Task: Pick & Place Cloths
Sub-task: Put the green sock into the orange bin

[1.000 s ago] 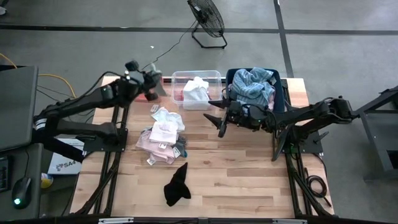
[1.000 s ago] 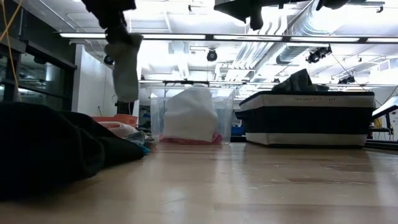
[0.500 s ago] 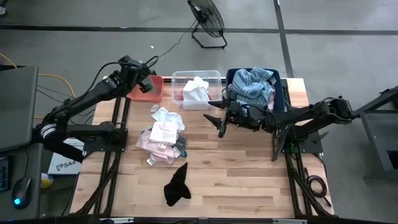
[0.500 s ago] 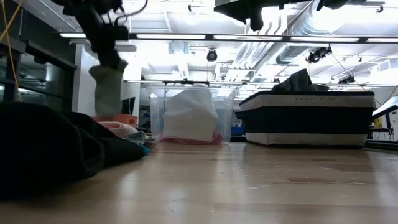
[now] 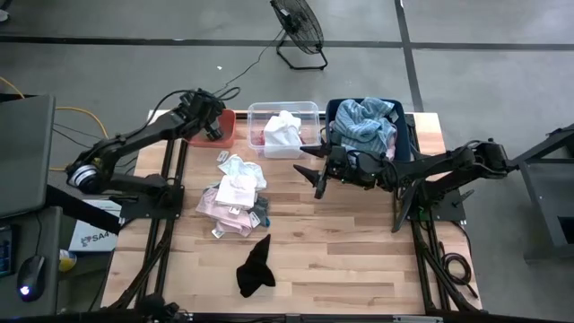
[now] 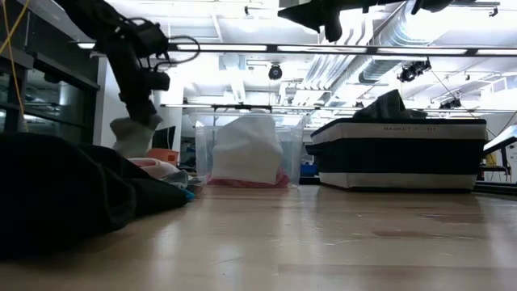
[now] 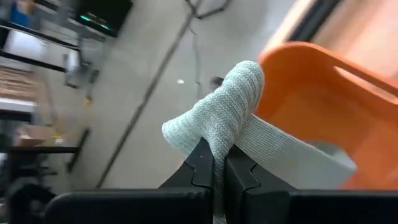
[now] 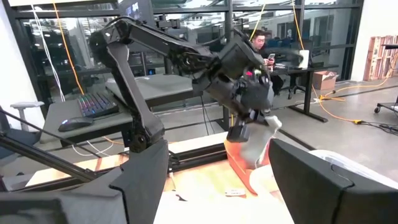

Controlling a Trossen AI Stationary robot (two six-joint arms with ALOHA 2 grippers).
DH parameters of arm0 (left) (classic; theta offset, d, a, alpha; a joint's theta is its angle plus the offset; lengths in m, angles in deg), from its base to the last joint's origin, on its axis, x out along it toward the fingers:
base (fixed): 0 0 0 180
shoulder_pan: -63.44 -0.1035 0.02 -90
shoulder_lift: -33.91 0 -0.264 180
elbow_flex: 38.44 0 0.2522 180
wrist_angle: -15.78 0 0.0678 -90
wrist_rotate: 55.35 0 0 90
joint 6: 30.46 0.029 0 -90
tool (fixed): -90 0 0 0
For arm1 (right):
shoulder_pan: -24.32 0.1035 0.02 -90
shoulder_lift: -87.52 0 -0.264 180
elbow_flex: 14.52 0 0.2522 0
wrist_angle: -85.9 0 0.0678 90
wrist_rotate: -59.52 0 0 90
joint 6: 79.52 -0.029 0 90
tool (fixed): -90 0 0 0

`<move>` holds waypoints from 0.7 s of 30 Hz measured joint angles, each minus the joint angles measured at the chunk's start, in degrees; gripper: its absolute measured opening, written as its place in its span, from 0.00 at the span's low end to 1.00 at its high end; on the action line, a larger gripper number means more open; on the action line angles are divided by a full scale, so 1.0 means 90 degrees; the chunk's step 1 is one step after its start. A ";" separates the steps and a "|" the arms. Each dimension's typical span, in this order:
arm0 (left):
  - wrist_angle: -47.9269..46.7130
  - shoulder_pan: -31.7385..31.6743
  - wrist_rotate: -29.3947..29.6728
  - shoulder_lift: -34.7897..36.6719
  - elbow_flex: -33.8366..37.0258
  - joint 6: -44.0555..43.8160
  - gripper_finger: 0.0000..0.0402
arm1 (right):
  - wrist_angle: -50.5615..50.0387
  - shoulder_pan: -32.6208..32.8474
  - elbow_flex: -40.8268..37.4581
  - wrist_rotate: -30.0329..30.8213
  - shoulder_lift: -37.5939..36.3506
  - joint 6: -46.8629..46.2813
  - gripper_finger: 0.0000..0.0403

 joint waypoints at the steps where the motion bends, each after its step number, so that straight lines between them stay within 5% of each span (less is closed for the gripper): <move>1: -0.0029 0.0000 -0.0100 -0.0084 0.0000 -0.0058 0.00 | 0.0000 0.0000 0.0000 0.0000 0.0000 -0.0002 0.67; 21: -0.0231 -0.0251 -0.1011 -0.1247 -0.0002 -0.0742 0.00 | -0.0141 0.0000 0.0000 -0.0001 0.0000 -0.0027 0.67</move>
